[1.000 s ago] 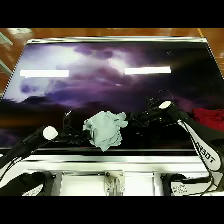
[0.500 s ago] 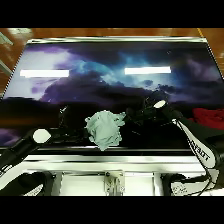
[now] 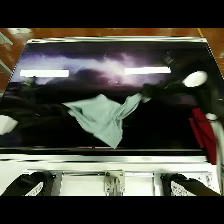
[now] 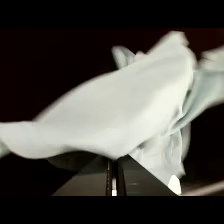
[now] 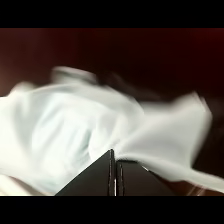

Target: Fold the shirts.

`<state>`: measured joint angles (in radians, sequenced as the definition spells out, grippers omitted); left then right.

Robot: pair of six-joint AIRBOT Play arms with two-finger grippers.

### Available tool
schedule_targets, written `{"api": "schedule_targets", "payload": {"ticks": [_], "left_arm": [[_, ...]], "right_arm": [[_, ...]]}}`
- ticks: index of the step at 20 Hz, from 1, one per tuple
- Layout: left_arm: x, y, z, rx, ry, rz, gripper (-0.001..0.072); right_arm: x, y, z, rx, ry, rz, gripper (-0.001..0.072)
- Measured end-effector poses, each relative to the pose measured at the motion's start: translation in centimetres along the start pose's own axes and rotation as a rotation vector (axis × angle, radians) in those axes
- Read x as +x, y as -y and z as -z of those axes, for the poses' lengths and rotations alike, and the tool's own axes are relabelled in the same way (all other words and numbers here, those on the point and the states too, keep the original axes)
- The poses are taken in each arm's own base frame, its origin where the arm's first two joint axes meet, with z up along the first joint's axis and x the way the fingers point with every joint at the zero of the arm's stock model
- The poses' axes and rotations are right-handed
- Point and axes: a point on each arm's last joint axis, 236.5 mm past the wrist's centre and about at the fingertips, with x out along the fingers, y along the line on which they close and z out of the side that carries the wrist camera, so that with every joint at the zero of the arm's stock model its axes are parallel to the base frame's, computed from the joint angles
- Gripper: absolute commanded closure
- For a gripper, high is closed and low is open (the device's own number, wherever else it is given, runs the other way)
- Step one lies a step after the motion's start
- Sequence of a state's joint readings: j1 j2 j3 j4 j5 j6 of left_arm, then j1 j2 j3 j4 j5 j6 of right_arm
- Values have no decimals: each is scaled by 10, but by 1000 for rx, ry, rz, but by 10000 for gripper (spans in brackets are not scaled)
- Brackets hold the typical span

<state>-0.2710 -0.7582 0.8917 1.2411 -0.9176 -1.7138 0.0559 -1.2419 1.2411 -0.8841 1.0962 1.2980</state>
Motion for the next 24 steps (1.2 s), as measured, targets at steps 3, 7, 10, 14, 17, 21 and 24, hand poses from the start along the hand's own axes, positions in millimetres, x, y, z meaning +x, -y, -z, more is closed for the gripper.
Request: {"api": "schedule_targets", "payload": {"ticks": [3,7,10,14,17,21,24], "left_arm": [[-88,2,-81,66,256,-68,676],[-223,31,-149,134,612,-99,675],[-292,44,-159,177,771,-132,675],[-329,52,-154,197,845,-146,675],[-327,55,-147,190,825,-127,675],[-263,30,-119,140,610,-144,675],[-187,-3,-77,74,382,-161,675]], "right_arm": [[-110,-19,-54,-120,268,99,644],[-251,-64,-76,-253,599,233,645],[-323,-88,-66,-327,762,354,644],[-376,-109,-45,-380,886,471,644],[-398,-118,-44,-400,964,505,645],[-420,-127,-72,-401,1113,471,645],[-411,-113,-105,-351,1150,402,644]]}}
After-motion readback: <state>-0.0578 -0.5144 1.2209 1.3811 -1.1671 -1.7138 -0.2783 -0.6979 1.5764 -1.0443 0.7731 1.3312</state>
